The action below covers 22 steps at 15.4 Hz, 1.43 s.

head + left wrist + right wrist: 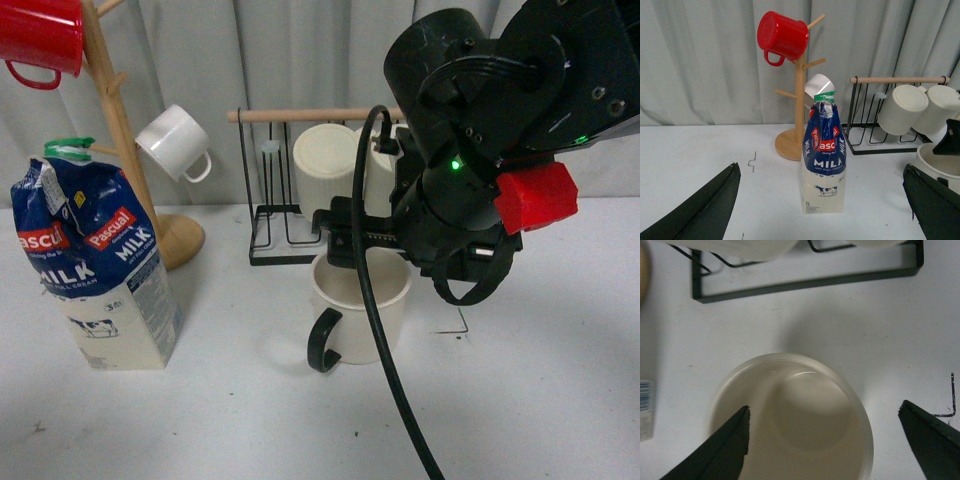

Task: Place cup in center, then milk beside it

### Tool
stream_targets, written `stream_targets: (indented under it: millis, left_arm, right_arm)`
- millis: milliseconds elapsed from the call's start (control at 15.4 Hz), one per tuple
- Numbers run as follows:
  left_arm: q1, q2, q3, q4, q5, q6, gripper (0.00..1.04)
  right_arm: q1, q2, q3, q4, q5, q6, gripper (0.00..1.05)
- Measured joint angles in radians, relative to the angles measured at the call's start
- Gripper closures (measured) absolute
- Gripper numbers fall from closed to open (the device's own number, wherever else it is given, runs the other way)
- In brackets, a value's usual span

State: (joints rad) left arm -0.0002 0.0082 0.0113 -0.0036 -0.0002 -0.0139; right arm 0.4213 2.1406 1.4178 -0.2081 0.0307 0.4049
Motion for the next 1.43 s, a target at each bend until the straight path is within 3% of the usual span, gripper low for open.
stream_targets:
  millis: [130,260,324,389,454,519,649,779,844,1168,1427]
  left_arm:
    - [0.0,0.0,0.0,0.0,0.0,0.0,0.07]
    - [0.0,0.0,0.0,0.0,0.0,0.0,0.07]
    - [0.0,0.0,0.0,0.0,0.0,0.0,0.07]
    - [0.0,0.0,0.0,0.0,0.0,0.0,0.07]
    - [0.0,0.0,0.0,-0.001,0.0,0.0,0.07]
    - [0.0,0.0,0.0,0.0,-0.001,0.0,0.07]
    - [0.0,0.0,0.0,0.0,0.0,0.0,0.07]
    - [0.0,0.0,0.0,0.0,0.0,0.0,0.07]
    - [0.0,0.0,0.0,0.0,0.0,0.0,0.07]
    - [0.0,0.0,0.0,0.0,-0.002,0.0,0.07]
    - [0.0,0.0,0.0,0.0,0.0,0.0,0.07]
  right_arm:
    - [-0.007,-0.109,-0.077,0.087,-0.043,0.003,0.05]
    - [-0.017,-0.297,-0.193,0.23,-0.076,-0.002,0.06]
    - [-0.019,-0.378,-0.283,0.426,-0.02,-0.038,0.1]
    - [-0.025,-0.481,-0.442,0.702,0.167,-0.155,0.23]
    - [-0.063,-0.613,-0.62,0.855,0.264,-0.26,0.35]
    - [-0.122,-0.747,-0.746,0.879,0.261,-0.325,0.46]
    - [-0.263,-1.067,-0.986,0.848,0.15,-0.378,0.72]
    - [-0.295,-1.192,-1.113,0.861,0.097,-0.391,0.97]
    - [-0.306,-1.217,-1.157,0.859,0.074,-0.399,1.03]
    - [-0.429,-1.398,-1.289,0.813,-0.02,-0.402,1.03]
    - [-0.422,-1.547,-1.349,0.728,-0.029,-0.402,1.03]
